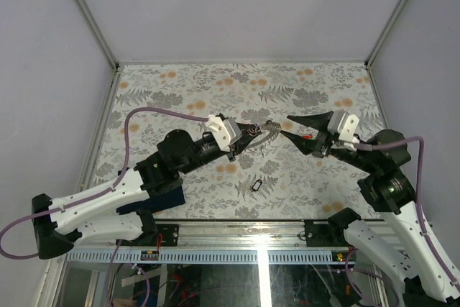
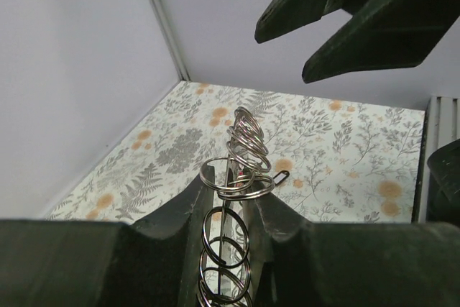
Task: Put the keys on the keyring
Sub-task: Pick up the keyring from the center of the board.
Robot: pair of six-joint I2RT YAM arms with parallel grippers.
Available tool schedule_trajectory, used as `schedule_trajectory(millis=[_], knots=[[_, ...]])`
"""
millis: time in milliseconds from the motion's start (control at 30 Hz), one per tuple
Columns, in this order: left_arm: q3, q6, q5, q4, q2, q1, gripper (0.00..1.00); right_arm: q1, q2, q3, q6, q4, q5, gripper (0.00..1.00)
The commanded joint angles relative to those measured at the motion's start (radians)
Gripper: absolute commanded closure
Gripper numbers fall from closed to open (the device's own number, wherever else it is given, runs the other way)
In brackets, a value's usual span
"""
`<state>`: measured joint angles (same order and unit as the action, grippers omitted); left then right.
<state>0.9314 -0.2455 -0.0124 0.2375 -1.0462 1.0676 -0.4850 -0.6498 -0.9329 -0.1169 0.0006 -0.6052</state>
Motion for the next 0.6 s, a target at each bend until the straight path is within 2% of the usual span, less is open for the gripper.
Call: schedule_trajectory(millis=[0,233,367,567], knots=[[0.022,0.002,-0.037,0.051,0.051,-0.005,1.0,-0.004,0.017,0.009,-0.235,0.153,-0.16,0.53],[0.059,0.124,0.087,0.034,0.04,-0.005,1.0,-0.004,0.003,0.029,-0.327,0.222,-0.209,0.5],[0.086,0.204,0.115,0.005,0.027,-0.005,1.0,-0.025,-0.031,0.013,-0.401,0.193,-0.194,0.5],[0.113,0.296,0.152,-0.04,0.02,-0.005,1.0,-0.184,-0.072,-0.007,-0.601,0.103,0.017,0.52]])
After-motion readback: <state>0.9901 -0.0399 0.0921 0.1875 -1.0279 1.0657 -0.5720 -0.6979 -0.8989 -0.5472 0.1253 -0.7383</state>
